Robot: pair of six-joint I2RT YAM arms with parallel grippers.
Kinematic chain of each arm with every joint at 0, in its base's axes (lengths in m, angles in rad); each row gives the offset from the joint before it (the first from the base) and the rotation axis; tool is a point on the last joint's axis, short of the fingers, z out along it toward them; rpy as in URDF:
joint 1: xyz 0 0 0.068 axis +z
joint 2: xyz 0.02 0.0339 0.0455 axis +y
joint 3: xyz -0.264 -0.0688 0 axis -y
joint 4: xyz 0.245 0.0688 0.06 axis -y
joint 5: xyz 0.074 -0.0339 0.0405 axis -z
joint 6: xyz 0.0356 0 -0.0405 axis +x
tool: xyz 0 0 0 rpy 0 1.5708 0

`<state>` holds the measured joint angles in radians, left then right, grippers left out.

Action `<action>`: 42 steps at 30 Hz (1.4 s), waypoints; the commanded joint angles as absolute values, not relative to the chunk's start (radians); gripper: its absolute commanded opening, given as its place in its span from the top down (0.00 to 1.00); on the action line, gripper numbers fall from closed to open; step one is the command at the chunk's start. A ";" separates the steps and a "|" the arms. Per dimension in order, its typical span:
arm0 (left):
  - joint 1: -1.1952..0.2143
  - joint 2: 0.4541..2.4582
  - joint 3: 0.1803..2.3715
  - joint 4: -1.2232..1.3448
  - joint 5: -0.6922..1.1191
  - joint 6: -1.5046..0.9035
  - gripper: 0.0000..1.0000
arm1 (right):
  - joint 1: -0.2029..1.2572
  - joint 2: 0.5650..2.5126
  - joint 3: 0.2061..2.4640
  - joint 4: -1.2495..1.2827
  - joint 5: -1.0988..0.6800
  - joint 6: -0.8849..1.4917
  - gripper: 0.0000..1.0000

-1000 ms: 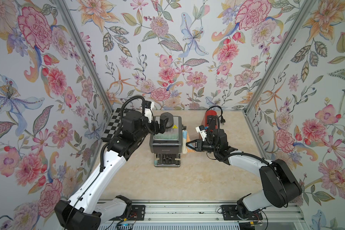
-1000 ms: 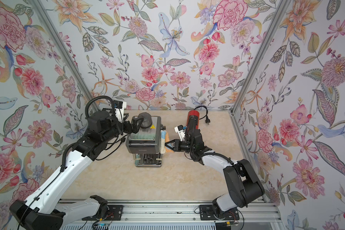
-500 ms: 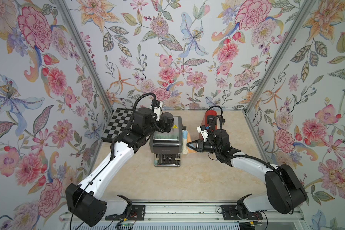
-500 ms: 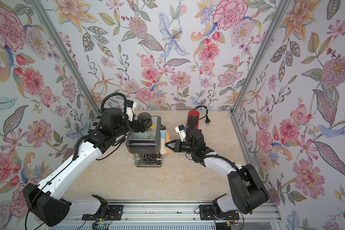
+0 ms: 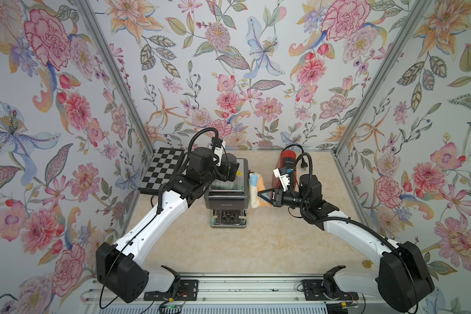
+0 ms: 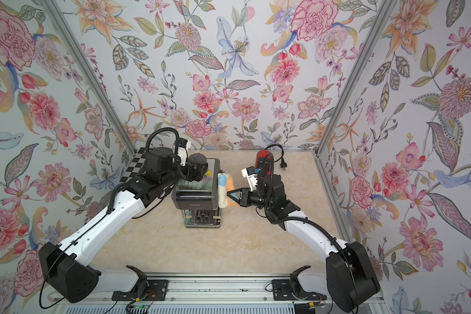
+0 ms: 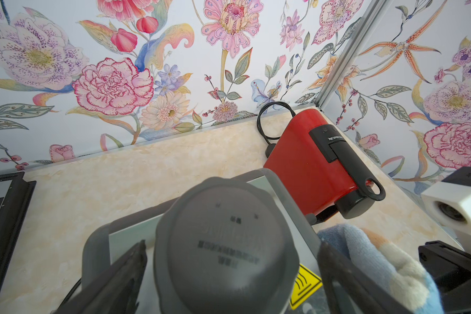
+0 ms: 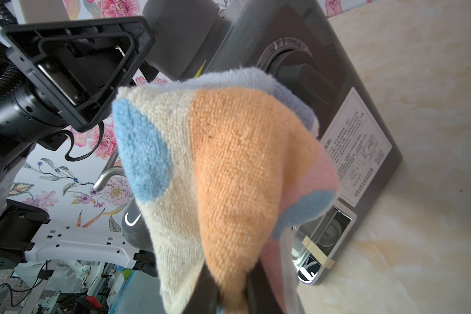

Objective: Wipe the surface of a coffee machine
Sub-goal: Wipe the dirt from the surface of the coffee machine.

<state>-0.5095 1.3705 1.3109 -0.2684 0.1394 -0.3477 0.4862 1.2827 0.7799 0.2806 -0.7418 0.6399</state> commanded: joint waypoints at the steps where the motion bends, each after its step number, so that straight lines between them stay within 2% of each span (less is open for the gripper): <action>1: -0.522 1.379 1.304 -0.262 0.110 -0.350 0.02 | 0.513 1.279 0.816 0.283 -0.724 0.626 1.00; 5: -0.522 1.382 1.290 -0.253 0.116 -0.355 0.01 | 0.549 1.285 0.857 0.212 -0.700 0.582 1.00; 12: -0.522 1.386 1.273 -0.236 0.146 -0.360 0.01 | 0.538 1.366 0.770 0.300 -0.675 0.590 1.00; 26: -0.522 1.378 1.251 -0.238 0.174 -0.362 0.01 | 0.515 1.690 0.797 0.407 -0.630 0.553 1.00; 35: -0.522 1.381 1.248 -0.239 0.182 -0.362 0.01 | 0.567 1.774 0.963 0.240 -0.388 0.509 1.00; 42: -0.522 1.355 1.225 -0.244 0.179 -0.360 0.01 | 0.556 1.876 1.097 0.178 -0.343 0.515 1.00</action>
<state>-0.5117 1.3731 1.2545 -0.2317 0.1532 -0.3523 0.5541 1.8465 1.0363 0.1753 -0.3885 0.5274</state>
